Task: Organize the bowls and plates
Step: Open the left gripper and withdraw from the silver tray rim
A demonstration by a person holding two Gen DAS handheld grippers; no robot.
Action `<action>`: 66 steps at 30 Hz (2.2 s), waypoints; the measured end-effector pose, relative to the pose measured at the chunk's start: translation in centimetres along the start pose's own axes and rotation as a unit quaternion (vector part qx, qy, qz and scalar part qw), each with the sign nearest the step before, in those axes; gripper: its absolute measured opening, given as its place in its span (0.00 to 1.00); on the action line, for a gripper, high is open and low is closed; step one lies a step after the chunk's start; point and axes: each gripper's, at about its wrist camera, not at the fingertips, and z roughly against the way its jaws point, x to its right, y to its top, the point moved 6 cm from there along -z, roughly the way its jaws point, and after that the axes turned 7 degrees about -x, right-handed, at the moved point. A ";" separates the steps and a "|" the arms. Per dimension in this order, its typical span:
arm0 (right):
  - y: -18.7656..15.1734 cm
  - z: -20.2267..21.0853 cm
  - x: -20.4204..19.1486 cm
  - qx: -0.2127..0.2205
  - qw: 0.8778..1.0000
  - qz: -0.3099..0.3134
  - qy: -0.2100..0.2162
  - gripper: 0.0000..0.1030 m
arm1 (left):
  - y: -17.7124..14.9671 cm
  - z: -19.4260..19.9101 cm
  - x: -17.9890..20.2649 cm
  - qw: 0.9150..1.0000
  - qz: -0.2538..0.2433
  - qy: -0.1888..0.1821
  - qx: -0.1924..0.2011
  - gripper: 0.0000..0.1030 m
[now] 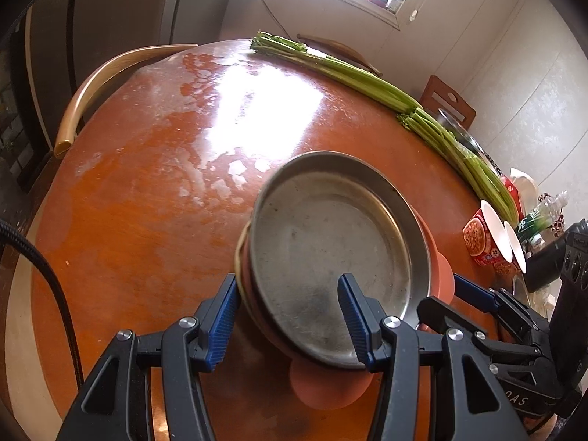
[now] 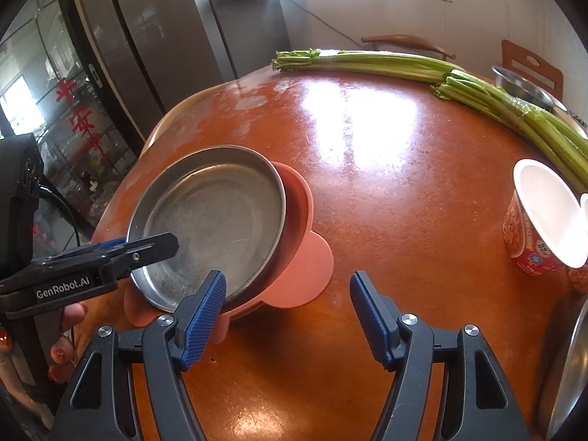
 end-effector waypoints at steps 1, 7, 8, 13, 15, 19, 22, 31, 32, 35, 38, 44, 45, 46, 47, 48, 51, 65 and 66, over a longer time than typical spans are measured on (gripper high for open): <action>0.0 0.0 -0.1 0.000 1.000 0.002 -0.001 0.70 | 0.0 -0.2 0.2 1.000 -0.004 0.007 0.001 0.53; -0.1 -0.4 0.0 -0.001 1.000 0.006 0.000 0.69 | 0.5 -0.9 1.3 1.000 -0.014 0.013 -0.001 0.53; -0.1 -0.4 0.1 -0.002 1.000 0.006 -0.002 0.69 | 0.6 -1.1 1.4 1.000 -0.016 0.015 -0.001 0.53; -0.2 -0.5 1.0 -0.001 1.000 0.004 -0.018 0.69 | 1.1 -1.8 2.7 1.000 -0.026 0.015 -0.005 0.53; -0.3 -0.5 1.5 -0.002 1.000 -0.001 -0.022 0.69 | 1.3 -2.0 3.2 1.000 -0.028 0.014 -0.004 0.53; -0.4 -0.3 2.3 0.001 0.999 -0.006 -0.033 0.69 | 1.6 -2.7 4.1 0.999 -0.031 0.014 -0.005 0.53; -0.4 -0.3 3.1 0.001 0.999 -0.010 -0.042 0.69 | 1.7 -3.1 4.9 0.999 -0.037 0.012 -0.008 0.53; -0.6 0.1 4.6 0.001 0.998 -0.017 -0.054 0.69 | 1.8 -3.6 6.6 0.999 -0.050 0.012 0.002 0.53; -0.7 0.2 4.6 0.002 0.998 -0.017 -0.056 0.69 | 1.8 -3.7 6.7 0.999 -0.053 0.012 0.000 0.53; -0.8 0.5 4.7 0.006 0.998 -0.017 -0.060 0.69 | 1.9 -3.6 6.8 0.998 -0.058 0.019 0.002 0.53; -0.8 0.6 4.6 0.008 0.998 -0.014 -0.062 0.69 | 2.0 -3.1 6.6 0.998 -0.060 0.031 0.012 0.53; -0.8 1.2 4.1 0.019 0.998 -0.006 -0.061 0.70 | 2.0 -1.9 5.3 0.997 -0.044 0.060 0.025 0.53; -0.8 1.4 4.1 0.022 0.998 -0.006 -0.063 0.70 | 2.0 -1.6 5.0 0.997 -0.042 0.063 0.028 0.53; -0.8 1.6 4.1 0.024 0.998 -0.006 -0.064 0.70 | 1.8 -1.3 4.8 0.997 -0.039 0.065 0.030 0.53; -0.9 1.8 4.1 0.027 0.998 -0.006 -0.064 0.70 | 1.7 -1.1 4.6 0.997 -0.037 0.064 0.032 0.53; -1.0 2.1 4.1 0.030 0.998 -0.007 -0.063 0.70 | 1.6 -0.8 4.5 0.997 -0.037 0.065 0.033 0.53; -1.1 2.8 4.1 0.038 0.998 -0.010 -0.058 0.69 | 1.2 0.3 4.3 0.996 -0.034 0.073 0.042 0.53; -3.0 8.9 6.2 0.102 0.992 -0.022 -0.067 0.70 | -0.3 2.9 9.3 0.993 -0.070 0.078 0.056 0.53; -3.1 9.4 6.4 0.106 0.992 -0.022 -0.067 0.70 | -0.5 3.1 9.8 0.992 -0.074 0.079 0.058 0.53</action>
